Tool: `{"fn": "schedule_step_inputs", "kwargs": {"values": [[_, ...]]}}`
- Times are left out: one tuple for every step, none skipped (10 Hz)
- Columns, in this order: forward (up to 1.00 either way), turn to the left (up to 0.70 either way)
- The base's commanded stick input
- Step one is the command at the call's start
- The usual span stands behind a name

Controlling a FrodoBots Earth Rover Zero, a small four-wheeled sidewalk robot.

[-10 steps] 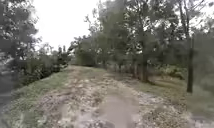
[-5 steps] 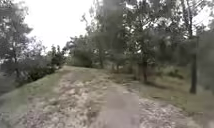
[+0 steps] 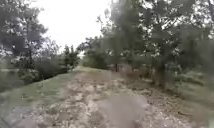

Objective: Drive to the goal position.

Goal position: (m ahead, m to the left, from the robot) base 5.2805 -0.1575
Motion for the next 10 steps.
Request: {"fn": "schedule_step_inputs", "kwargs": {"values": [[0.70, 0.18], [0.70, 0.35], [0.70, 0.35], [0.70, 0.35], [0.70, 0.35], [0.70, 0.35], [0.70, 0.35], [0.70, 0.35], [0.70, 0.35], [0.70, 0.35]]}}
